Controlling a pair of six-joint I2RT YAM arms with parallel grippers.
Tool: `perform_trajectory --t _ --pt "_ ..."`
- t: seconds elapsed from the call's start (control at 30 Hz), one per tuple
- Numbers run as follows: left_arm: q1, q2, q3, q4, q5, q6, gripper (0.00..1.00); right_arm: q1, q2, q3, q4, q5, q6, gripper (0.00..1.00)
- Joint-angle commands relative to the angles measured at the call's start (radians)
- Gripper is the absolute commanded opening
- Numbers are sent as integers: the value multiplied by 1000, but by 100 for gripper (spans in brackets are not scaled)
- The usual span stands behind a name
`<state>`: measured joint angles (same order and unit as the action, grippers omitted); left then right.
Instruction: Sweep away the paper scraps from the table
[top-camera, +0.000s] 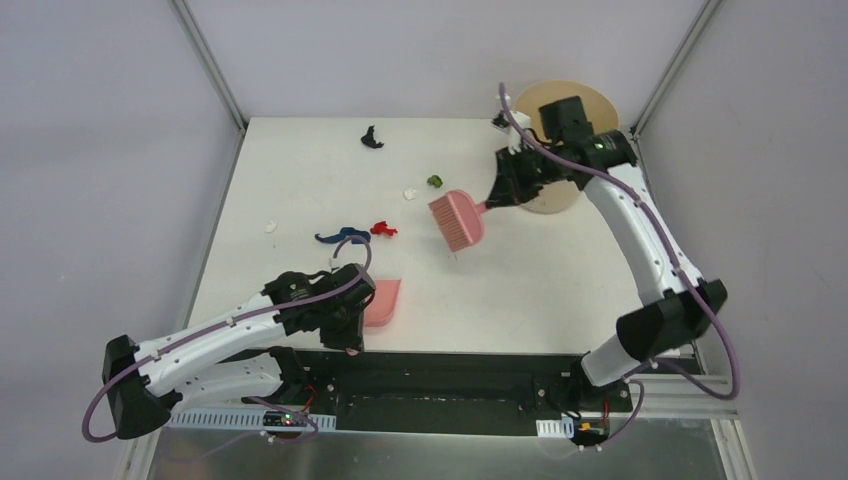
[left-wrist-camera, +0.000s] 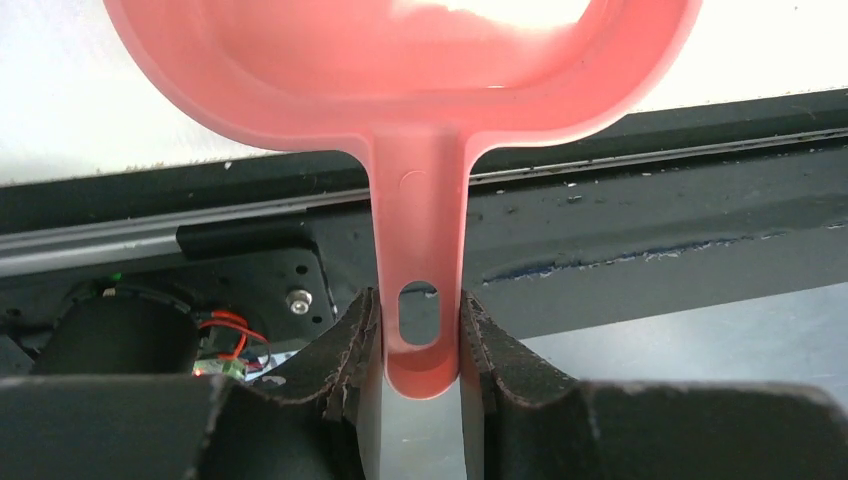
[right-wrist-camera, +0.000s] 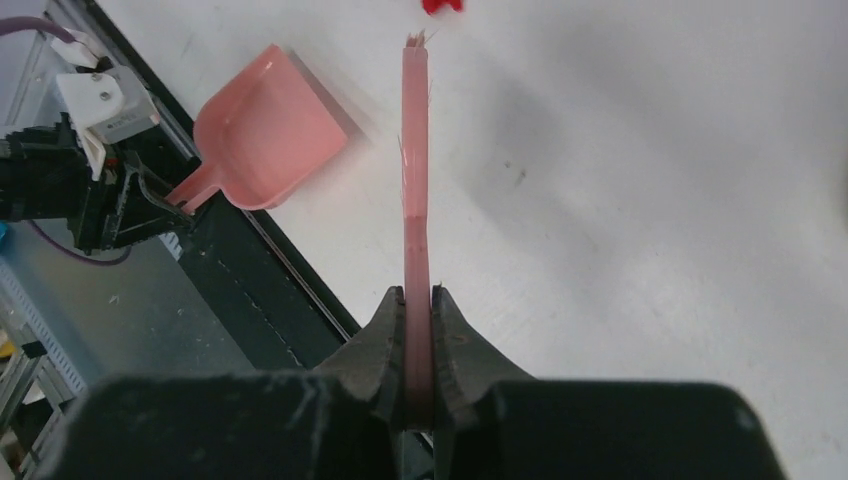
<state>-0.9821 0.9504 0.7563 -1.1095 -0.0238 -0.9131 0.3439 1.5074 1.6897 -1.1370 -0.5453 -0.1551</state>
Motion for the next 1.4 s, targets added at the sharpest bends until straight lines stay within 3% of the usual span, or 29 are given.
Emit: perform_trajectory --t 0.0,0.27,0.53,0.6,0.73,0.87,1.03,1.37 --pt "-7 -72 6 -115 -50 -109 0 140 194 229 70 -57 104 0" --pt "-8 -54 47 -230 -59 -112 0 281 672 660 185 -193 359 0" --pt "-9 -37 66 -233 -80 -125 0 268 815 568 822 -240 985 0" --pt "-8 -19 78 -243 -95 -113 0 264 849 594 874 -212 1056 0" --pt "-9 18 108 -269 -117 -100 0 270 870 591 797 -140 1053 0" --pt "-8 28 115 -270 -125 -88 0 264 830 481 643 -37 1023 0" --pt "-8 21 108 -261 -134 -80 0 240 686 273 571 73 965 0" --pt "-8 75 158 -239 -127 -19 0 65 344 -112 490 73 874 0"
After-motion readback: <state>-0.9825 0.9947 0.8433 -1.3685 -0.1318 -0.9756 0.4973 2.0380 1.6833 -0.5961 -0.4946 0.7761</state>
